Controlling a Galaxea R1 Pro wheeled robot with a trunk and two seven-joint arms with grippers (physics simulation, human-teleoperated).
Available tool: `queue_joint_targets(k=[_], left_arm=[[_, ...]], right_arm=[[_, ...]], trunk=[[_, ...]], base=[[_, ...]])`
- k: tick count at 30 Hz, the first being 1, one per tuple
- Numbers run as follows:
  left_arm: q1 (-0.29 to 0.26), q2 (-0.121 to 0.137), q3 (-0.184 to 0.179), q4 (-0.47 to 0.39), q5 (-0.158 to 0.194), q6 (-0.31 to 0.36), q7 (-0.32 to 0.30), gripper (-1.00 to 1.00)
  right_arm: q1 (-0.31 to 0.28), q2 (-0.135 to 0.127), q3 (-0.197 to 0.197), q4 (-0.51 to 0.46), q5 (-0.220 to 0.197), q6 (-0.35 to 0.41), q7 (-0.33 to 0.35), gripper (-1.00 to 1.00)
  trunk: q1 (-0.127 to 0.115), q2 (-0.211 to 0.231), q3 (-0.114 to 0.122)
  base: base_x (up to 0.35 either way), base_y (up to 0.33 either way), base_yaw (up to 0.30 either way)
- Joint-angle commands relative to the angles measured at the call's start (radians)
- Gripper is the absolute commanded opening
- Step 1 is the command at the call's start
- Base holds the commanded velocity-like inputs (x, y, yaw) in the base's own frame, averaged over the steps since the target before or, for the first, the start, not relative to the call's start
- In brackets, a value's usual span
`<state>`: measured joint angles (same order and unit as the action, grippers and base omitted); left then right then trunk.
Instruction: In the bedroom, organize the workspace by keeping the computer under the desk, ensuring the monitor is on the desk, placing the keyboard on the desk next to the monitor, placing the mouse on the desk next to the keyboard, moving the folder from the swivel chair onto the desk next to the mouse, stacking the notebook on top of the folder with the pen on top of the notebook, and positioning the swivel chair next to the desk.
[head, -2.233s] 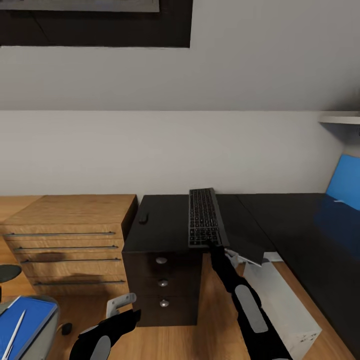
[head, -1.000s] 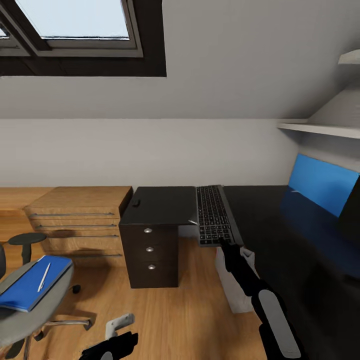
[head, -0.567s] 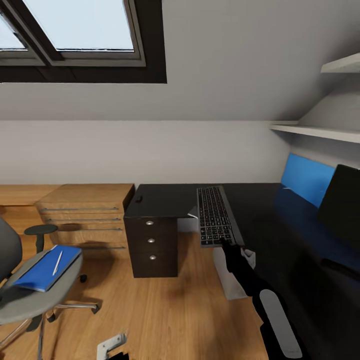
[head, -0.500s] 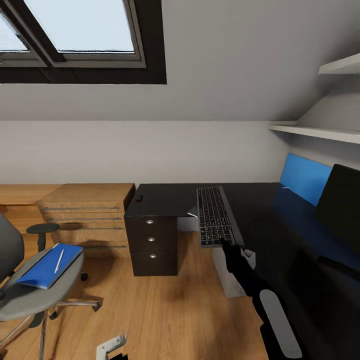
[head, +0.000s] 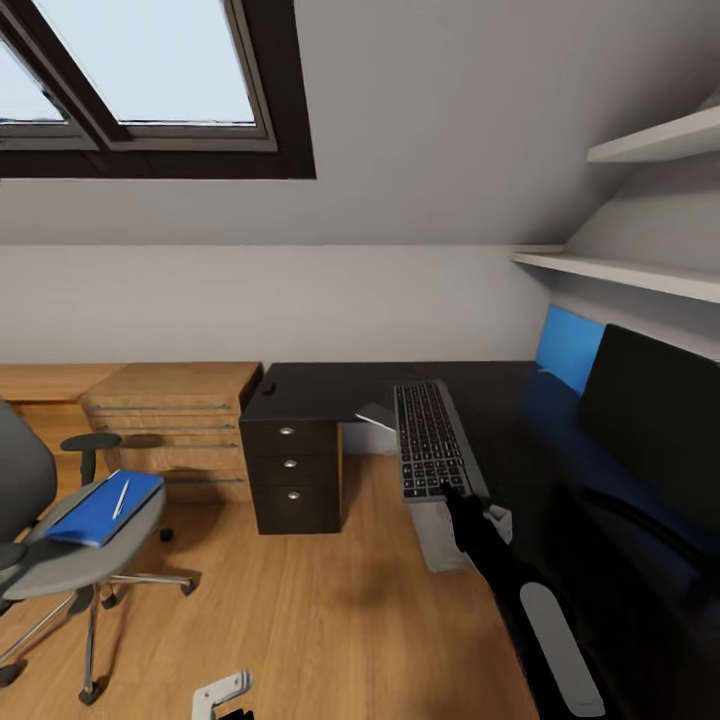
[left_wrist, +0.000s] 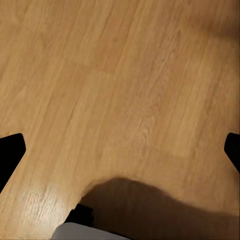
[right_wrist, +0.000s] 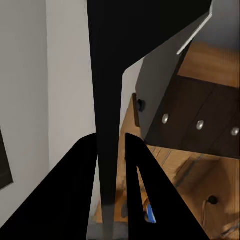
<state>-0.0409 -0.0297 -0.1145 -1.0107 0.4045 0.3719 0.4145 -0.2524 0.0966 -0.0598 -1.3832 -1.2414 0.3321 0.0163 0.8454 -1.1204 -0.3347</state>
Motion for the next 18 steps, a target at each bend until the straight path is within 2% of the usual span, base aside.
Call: queue_joint_targets(k=[1,8,13,18], left_arm=[[0.000,0.000,-0.002,-0.002,0.010,0.002,0.009,1.00],[0.000,0.001,-0.002,-0.002,0.010,0.002,0.009,1.00],[0.000,0.001,-0.002,-0.002,0.010,0.002,0.010,1.00],[0.000,0.001,-0.002,0.000,0.010,0.002,0.010,1.00]], right_arm=[[-0.001,-0.002,-0.003,0.007,-0.009,0.007,0.004,-1.00],[-0.002,-0.016,-0.003,0.067,-0.009,0.007,0.006,-1.00],[-0.002,-0.034,-0.004,0.081,-0.010,0.006,0.008,-1.00],[-0.002,-0.038,-0.005,0.082,-0.010,0.005,0.007,-1.00]], trunk=[[-0.004,0.006,0.002],[-0.031,0.055,0.024],[-0.050,0.090,0.040],[-0.070,0.125,0.055]], base=[[-0.286,-0.242,0.000],[-0.285,-0.242,0.000],[-0.284,-0.242,0.000],[-0.283,-0.242,0.000]])
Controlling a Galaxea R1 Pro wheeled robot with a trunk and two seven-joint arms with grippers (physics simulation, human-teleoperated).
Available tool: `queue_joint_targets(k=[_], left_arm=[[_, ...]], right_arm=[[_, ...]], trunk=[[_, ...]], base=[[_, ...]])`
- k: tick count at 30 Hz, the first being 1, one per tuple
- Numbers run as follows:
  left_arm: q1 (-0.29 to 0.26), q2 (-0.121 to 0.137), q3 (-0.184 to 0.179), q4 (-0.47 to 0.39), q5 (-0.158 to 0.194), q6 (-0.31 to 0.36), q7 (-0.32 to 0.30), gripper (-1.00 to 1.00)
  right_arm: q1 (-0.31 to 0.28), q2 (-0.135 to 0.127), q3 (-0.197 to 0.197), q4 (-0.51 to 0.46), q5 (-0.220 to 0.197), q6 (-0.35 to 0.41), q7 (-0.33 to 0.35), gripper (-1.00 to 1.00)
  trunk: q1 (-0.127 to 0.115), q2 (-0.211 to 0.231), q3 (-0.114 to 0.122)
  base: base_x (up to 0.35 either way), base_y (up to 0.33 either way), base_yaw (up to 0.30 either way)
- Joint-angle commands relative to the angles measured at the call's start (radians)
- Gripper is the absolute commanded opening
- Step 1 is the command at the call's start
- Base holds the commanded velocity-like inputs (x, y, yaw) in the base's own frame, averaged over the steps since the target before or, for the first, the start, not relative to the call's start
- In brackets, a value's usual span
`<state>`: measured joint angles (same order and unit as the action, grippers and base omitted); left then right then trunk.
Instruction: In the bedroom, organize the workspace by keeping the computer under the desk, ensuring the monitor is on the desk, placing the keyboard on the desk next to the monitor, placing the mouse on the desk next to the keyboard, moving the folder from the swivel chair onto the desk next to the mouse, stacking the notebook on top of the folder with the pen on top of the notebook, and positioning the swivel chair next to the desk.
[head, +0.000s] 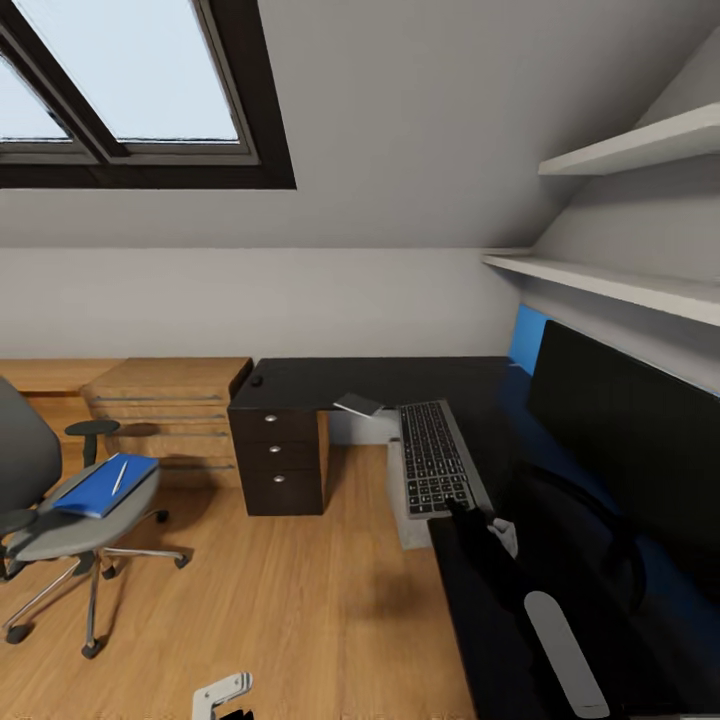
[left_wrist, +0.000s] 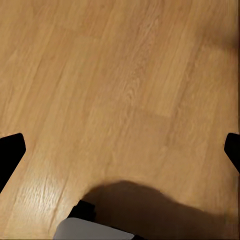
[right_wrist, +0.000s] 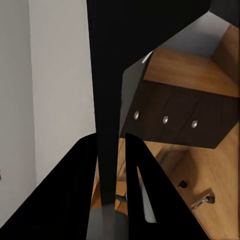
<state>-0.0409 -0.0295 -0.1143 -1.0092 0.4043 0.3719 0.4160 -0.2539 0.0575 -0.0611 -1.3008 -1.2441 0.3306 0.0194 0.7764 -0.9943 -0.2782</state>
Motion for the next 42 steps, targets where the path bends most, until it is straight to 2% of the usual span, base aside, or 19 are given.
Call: queue_joint_targets(k=[1,8,15,16,17,18,38,42], left_arm=[[0.000,0.000,-0.002,-0.002,0.010,0.002,0.009,1.00],[0.000,0.000,-0.002,-0.002,0.010,0.002,0.009,1.00],[0.000,0.002,0.001,0.004,0.012,0.000,0.008,1.00],[0.000,0.002,0.004,0.021,0.012,-0.020,0.009,1.00],[0.000,0.002,0.005,0.062,0.012,-0.111,0.008,1.00],[0.000,0.002,0.005,0.078,0.011,-0.140,0.007,1.00],[0.000,0.002,0.005,0.083,0.011,-0.151,0.007,1.00],[0.000,0.001,0.003,0.051,0.010,-0.168,0.007,1.00]], right_arm=[[-0.001,0.001,-0.003,0.000,-0.008,0.007,0.004,-1.00],[-0.001,0.002,0.000,0.000,-0.008,0.007,0.004,-1.00],[-0.001,0.001,0.000,-0.001,-0.008,0.007,0.005,-1.00],[-0.001,0.001,0.000,-0.001,-0.008,0.007,0.005,-1.00],[-0.001,0.001,0.000,-0.001,-0.008,0.007,0.005,-1.00],[-0.001,0.001,0.001,-0.002,-0.008,0.007,0.006,-1.00],[-0.001,0.007,0.003,0.000,-0.008,0.003,0.007,-1.00],[-0.001,0.011,0.012,0.003,-0.006,-0.002,0.008,-1.00]], trunk=[[-0.004,0.006,0.002],[-0.031,0.055,0.024],[-0.031,0.055,0.024],[-0.031,0.055,0.024],[-0.031,0.055,0.024],[-0.031,0.055,0.024],[-0.031,0.055,0.024],[-0.031,0.055,0.024]], base=[[-0.283,-0.242,0.000],[-0.283,-0.241,0.000],[-0.112,-0.095,0.000],[-0.011,-0.010,0.000],[-0.002,-0.002,0.000],[-0.005,-0.119,0.000],[-0.013,-0.148,0.000],[0.000,-0.024,0.000]])
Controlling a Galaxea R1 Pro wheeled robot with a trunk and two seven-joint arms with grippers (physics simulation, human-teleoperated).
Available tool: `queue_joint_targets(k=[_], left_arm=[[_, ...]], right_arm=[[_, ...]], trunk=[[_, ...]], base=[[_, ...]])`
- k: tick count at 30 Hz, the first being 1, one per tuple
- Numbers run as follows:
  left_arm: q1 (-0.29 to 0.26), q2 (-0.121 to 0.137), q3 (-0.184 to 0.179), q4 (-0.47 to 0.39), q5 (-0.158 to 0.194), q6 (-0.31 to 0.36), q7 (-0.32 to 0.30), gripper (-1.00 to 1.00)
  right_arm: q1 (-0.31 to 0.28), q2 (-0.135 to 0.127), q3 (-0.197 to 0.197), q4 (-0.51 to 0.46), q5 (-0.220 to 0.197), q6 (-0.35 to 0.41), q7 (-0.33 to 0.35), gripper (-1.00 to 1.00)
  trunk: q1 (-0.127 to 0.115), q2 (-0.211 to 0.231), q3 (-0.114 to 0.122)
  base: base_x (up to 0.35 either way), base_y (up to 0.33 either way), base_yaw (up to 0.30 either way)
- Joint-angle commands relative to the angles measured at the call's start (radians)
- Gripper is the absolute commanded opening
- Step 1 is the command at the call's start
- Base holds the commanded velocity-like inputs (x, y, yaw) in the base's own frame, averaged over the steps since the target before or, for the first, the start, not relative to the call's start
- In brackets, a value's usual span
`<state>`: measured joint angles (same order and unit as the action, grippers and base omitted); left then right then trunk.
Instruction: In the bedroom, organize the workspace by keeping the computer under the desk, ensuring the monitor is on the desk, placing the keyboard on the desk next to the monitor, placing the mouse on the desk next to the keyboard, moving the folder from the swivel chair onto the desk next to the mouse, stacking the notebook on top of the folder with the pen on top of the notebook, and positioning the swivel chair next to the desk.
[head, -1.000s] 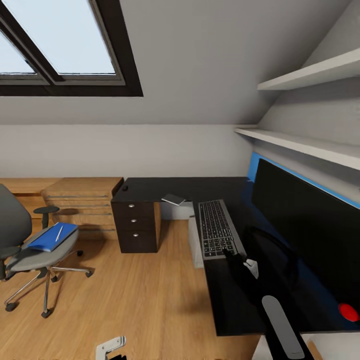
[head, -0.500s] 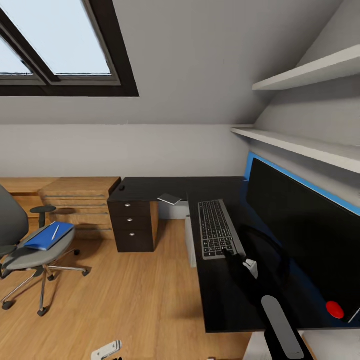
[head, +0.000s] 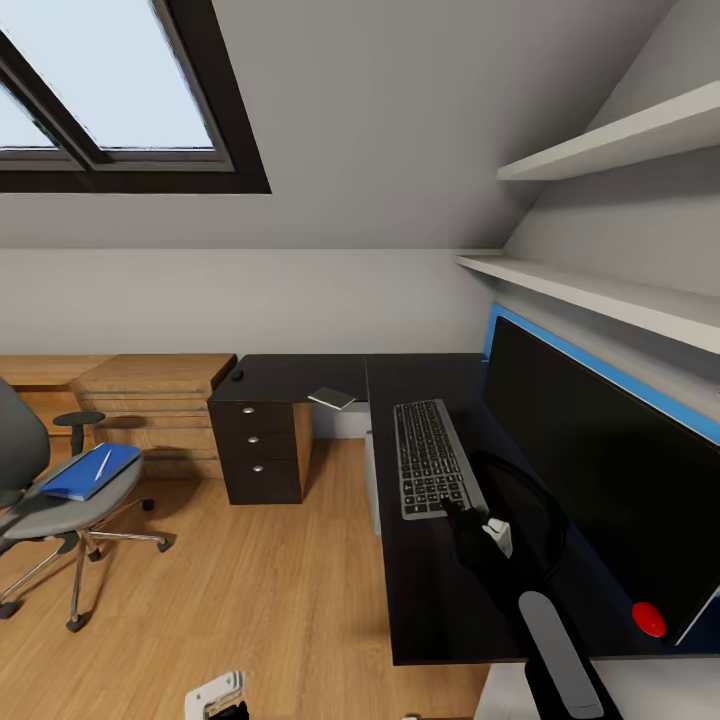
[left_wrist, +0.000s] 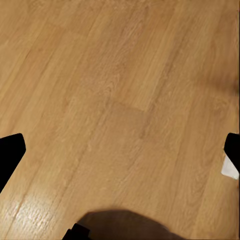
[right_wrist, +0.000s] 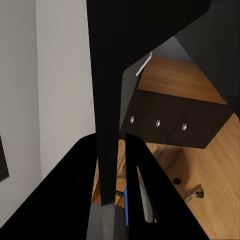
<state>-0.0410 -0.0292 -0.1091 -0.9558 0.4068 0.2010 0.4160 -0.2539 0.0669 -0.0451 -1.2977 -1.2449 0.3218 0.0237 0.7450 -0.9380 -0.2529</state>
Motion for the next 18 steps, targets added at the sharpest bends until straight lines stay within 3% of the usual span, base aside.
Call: queue_joint_targets(k=[1,9,18], left_arm=[[0.000,0.001,-0.002,-0.023,0.008,0.000,0.007,1.00],[0.000,0.002,0.000,-0.087,0.014,-0.004,0.007,1.00],[0.000,0.002,0.000,-0.088,0.014,-0.006,0.007,1.00]], right_arm=[[-0.001,0.002,-0.003,0.003,-0.005,0.007,0.003,-1.00],[-0.010,-0.006,-0.004,0.201,-0.004,0.012,0.002,-1.00],[-0.011,-0.010,-0.014,0.225,-0.005,0.013,0.007,-1.00]], trunk=[[0.000,-0.001,-0.001],[0.023,-0.043,-0.020],[0.058,-0.106,-0.048]], base=[[0.000,-0.006,0.000],[0.000,-0.001,0.000],[0.000,0.000,0.000]])
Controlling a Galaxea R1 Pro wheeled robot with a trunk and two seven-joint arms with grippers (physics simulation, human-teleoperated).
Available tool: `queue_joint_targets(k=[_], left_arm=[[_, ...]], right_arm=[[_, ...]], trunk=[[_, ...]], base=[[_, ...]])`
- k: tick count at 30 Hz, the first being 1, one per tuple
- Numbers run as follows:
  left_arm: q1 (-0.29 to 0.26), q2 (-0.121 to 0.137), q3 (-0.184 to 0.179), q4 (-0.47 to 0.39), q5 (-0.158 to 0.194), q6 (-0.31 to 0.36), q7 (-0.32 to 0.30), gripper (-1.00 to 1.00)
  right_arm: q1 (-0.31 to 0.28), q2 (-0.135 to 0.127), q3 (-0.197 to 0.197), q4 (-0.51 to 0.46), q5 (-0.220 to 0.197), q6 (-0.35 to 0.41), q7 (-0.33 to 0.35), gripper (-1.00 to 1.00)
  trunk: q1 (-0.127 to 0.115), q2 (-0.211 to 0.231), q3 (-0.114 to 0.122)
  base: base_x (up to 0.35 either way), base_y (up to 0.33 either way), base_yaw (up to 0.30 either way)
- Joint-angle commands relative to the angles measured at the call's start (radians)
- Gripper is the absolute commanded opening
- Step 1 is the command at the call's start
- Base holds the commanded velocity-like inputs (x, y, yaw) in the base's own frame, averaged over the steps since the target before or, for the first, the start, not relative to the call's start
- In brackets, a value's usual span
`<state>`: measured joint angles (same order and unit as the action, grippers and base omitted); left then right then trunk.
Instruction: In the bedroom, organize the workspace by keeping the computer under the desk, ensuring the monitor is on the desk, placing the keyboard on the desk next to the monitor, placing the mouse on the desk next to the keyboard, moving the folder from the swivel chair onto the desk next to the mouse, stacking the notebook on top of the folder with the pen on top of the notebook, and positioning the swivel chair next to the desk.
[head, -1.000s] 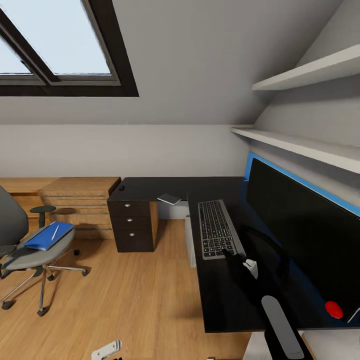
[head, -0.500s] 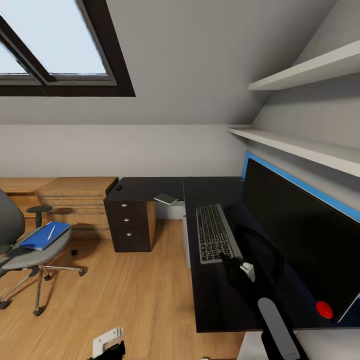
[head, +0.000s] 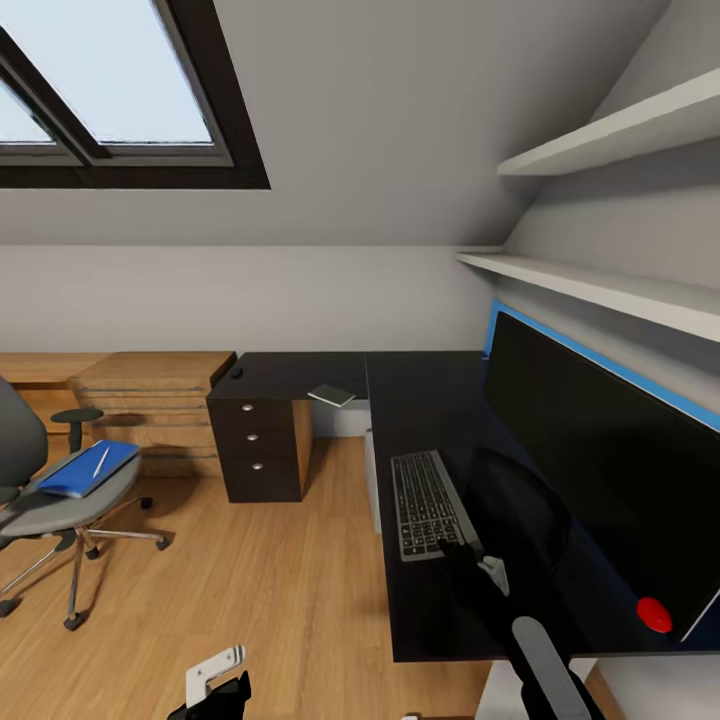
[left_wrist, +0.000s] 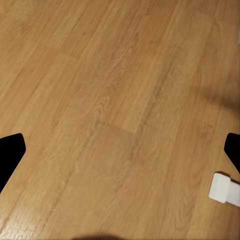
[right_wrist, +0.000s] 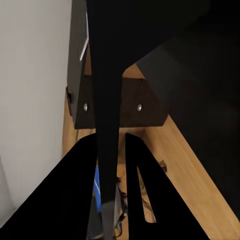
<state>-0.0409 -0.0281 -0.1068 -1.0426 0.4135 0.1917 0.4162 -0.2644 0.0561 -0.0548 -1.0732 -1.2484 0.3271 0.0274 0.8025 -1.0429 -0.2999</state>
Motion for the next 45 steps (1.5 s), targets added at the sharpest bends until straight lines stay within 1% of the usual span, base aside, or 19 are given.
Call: queue_joint_targets(k=[1,5,8,10,12,13,15,16,17,19,21,30,33,39,41,45], left_arm=[[-0.001,0.000,-0.002,-0.001,0.006,0.003,0.007,1.00],[-0.001,0.000,-0.002,-0.001,0.006,0.003,0.008,1.00],[-0.001,0.000,-0.002,-0.001,0.005,0.002,0.009,1.00],[-0.001,0.000,-0.002,-0.001,0.005,0.002,0.009,1.00],[-0.001,0.000,-0.002,-0.001,0.005,0.003,0.009,1.00],[-0.001,0.000,-0.002,-0.001,0.005,0.003,0.009,1.00],[-0.001,0.000,-0.002,-0.001,0.005,0.003,0.009,1.00],[-0.001,0.000,-0.002,-0.001,0.005,0.003,0.009,1.00],[-0.001,0.000,-0.002,-0.001,0.005,0.003,0.009,1.00],[-0.001,0.000,-0.002,0.000,0.005,0.003,0.009,1.00],[-0.001,0.000,-0.002,0.001,0.005,0.003,0.009,1.00],[-0.001,0.000,-0.002,0.001,0.004,0.003,0.009,1.00],[-0.001,0.000,-0.002,0.004,0.004,0.003,0.009,1.00],[-0.001,0.001,-0.001,0.036,0.005,0.002,0.006,1.00],[-0.001,0.002,0.001,0.058,0.004,0.002,0.007,1.00],[-0.001,0.003,0.002,0.067,0.004,0.002,0.007,1.00]], right_arm=[[-0.001,0.001,-0.006,0.001,-0.002,0.007,0.003,-1.00],[-0.001,0.001,-0.014,0.001,-0.003,0.007,0.003,-1.00],[-0.001,0.001,-0.034,0.001,-0.004,0.008,0.003,-1.00],[-0.001,0.001,-0.039,0.001,-0.004,0.009,0.004,-1.00],[0.000,0.001,-0.043,0.002,-0.013,0.010,0.004,-1.00],[-0.001,0.001,-0.043,0.001,-0.031,0.010,0.004,-1.00],[0.000,-0.001,-0.044,0.001,-0.093,0.010,0.004,-1.00],[0.000,-0.006,-0.043,0.001,-0.123,0.010,0.004,-1.00],[0.000,-0.012,-0.042,0.001,-0.145,0.011,0.003,-1.00],[0.000,-0.021,-0.040,0.002,-0.170,0.012,0.003,-1.00],[0.000,-0.025,-0.039,0.002,-0.178,0.012,0.003,-1.00],[0.000,-0.030,-0.039,0.001,-0.187,0.012,0.003,-1.00],[0.000,-0.030,-0.039,0.002,-0.187,0.012,0.003,-1.00],[0.000,-0.029,-0.039,0.002,-0.187,0.011,0.002,-1.00],[0.000,-0.029,-0.038,0.002,-0.187,0.010,0.002,-1.00],[-0.001,-0.028,-0.037,0.002,-0.186,0.010,0.002,-1.00]], trunk=[[0.004,-0.008,-0.005],[0.019,-0.036,-0.017],[0.031,-0.057,-0.026],[0.039,-0.071,-0.033],[0.046,-0.085,-0.039],[0.050,-0.092,-0.042],[0.058,-0.106,-0.048],[0.062,-0.113,-0.052],[0.065,-0.120,-0.055],[0.073,-0.134,-0.061],[0.081,-0.148,-0.067],[0.115,-0.211,-0.095],[0.115,-0.211,-0.095],[0.115,-0.211,-0.095],[0.115,-0.211,-0.095],[0.115,-0.211,-0.095]], base=[[0.000,0.000,0.000],[0.000,0.000,0.000],[0.000,0.000,0.000],[0.000,0.000,0.000],[0.000,0.000,0.000],[0.000,0.000,0.000],[0.000,0.000,0.000],[0.000,0.000,0.000],[0.000,0.000,0.000],[0.000,0.000,0.000],[0.000,0.000,0.000],[0.000,0.000,0.000],[0.000,0.000,0.000],[0.000,0.000,0.000],[0.022,-0.138,0.000],[0.097,-0.238,0.000]])
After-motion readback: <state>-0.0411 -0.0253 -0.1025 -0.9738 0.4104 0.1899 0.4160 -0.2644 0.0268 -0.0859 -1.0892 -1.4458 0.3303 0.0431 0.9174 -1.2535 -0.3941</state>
